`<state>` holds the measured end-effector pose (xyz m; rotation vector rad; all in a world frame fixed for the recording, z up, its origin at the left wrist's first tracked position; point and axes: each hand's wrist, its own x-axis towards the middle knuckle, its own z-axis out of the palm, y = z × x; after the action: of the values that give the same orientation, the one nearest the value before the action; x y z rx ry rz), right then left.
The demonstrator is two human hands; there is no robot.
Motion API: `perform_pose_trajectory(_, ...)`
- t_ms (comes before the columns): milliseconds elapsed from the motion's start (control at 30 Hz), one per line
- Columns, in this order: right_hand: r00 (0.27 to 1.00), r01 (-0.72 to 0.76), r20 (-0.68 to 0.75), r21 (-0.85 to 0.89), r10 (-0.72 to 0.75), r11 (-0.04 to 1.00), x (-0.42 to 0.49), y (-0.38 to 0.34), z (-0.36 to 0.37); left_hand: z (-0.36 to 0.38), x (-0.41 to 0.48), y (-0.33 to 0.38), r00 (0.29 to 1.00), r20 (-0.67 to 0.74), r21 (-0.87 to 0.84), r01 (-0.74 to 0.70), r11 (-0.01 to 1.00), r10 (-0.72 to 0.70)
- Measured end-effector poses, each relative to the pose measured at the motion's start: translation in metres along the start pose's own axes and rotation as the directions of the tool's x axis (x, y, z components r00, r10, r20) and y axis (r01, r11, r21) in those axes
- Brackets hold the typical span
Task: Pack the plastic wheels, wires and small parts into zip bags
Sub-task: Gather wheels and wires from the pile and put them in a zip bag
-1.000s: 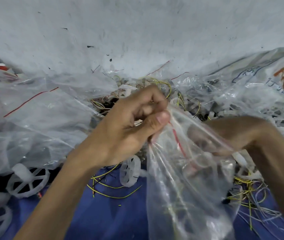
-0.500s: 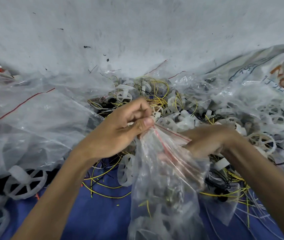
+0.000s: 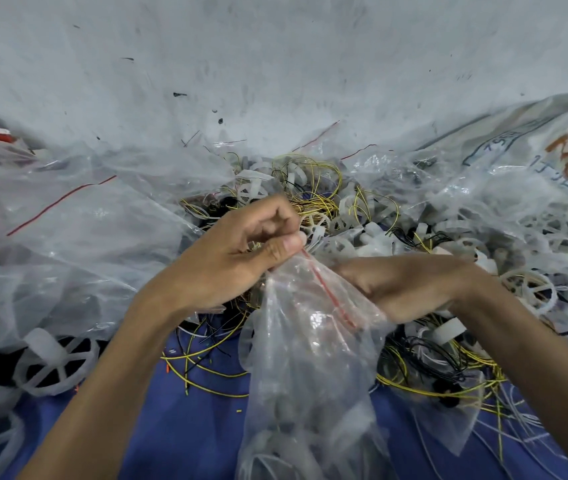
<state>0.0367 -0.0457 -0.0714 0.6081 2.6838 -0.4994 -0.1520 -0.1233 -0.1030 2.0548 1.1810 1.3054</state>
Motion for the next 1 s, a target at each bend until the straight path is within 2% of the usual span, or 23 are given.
perform_pose_trajectory(133, 0.992, 0.032, -0.128, 0.085, -0.021, 0.996, -0.006, 0.000, 0.001, -0.003, -0.002, 0.002, 1.000, -0.018, -0.038, -0.012, 0.999, 0.011)
perform_pose_trajectory(267, 0.990, -0.042, -0.133, 0.076, 0.052, 0.996, -0.007, -0.002, -0.001, -0.001, -0.002, 0.002, 1.000, 0.000, 0.039, -0.020, 0.999, 0.020)
perform_pose_trajectory(333, 0.971, -0.028, -0.238, 0.029, 0.034, 0.999, -0.014, -0.002, 0.001, -0.004, -0.002, 0.001, 1.000, -0.007, 0.076, 0.004, 0.997, -0.003)
perform_pose_trajectory(433, 0.887, 0.073, -0.459, 0.045, -0.044, 0.996, -0.026, 0.005, 0.007, -0.011, -0.005, -0.002, 0.997, -0.042, 0.200, 0.072, 0.977, -0.065)
perform_pose_trajectory(500, 0.810, 0.191, -0.561, -0.023, -0.171, 0.981, -0.029, 0.013, 0.010, -0.013, -0.005, -0.005, 0.996, -0.054, 0.275, 0.088, 0.957, -0.076)
perform_pose_trajectory(567, 0.734, 0.224, -0.643, -0.075, -0.219, 0.972, -0.028, 0.023, 0.014, -0.013, -0.004, -0.008, 0.996, -0.063, 0.332, 0.084, 0.939, -0.067)
perform_pose_trajectory(600, 0.694, 0.249, -0.692, -0.031, -0.201, 0.968, -0.026, 0.026, 0.016, -0.013, -0.004, -0.010, 0.996, -0.071, 0.360, 0.079, 0.930, -0.057)
perform_pose_trajectory(633, 0.660, 0.314, -0.736, 0.086, -0.152, 0.945, -0.025, 0.028, 0.019, -0.014, -0.003, -0.013, 0.996, -0.080, 0.386, 0.074, 0.920, -0.046)
perform_pose_trajectory(700, 0.632, 0.464, -0.774, 0.340, -0.037, 0.818, -0.021, 0.031, 0.024, -0.017, -0.003, -0.018, 0.994, -0.096, 0.398, 0.090, 0.913, -0.056)
perform_pose_trajectory(733, 0.619, 0.500, -0.785, 0.406, 0.012, 0.765, -0.019, 0.033, 0.026, -0.017, -0.003, -0.021, 0.991, -0.108, 0.386, 0.118, 0.915, -0.082)
perform_pose_trajectory(800, 0.583, 0.540, -0.809, 0.453, 0.073, 0.709, -0.015, 0.037, 0.030, -0.019, -0.004, -0.025, 0.976, -0.104, 0.364, 0.217, 0.906, -0.192)
perform_pose_trajectory(867, 0.537, 0.574, -0.836, 0.459, 0.111, 0.678, -0.013, 0.039, 0.032, -0.021, -0.006, -0.026, 0.941, -0.011, 0.304, 0.326, 0.895, -0.338)
perform_pose_trajectory(933, 0.536, 0.530, -0.834, 0.453, 0.131, 0.717, -0.013, 0.040, 0.033, -0.021, -0.008, -0.026, 0.911, 0.071, 0.163, 0.390, 0.906, -0.405)
perform_pose_trajectory(1000, 0.628, 0.289, -0.763, 0.410, 0.151, 0.865, -0.009, 0.040, 0.033, -0.021, -0.008, -0.022, 0.925, 0.000, 0.061, 0.378, 0.924, -0.379)
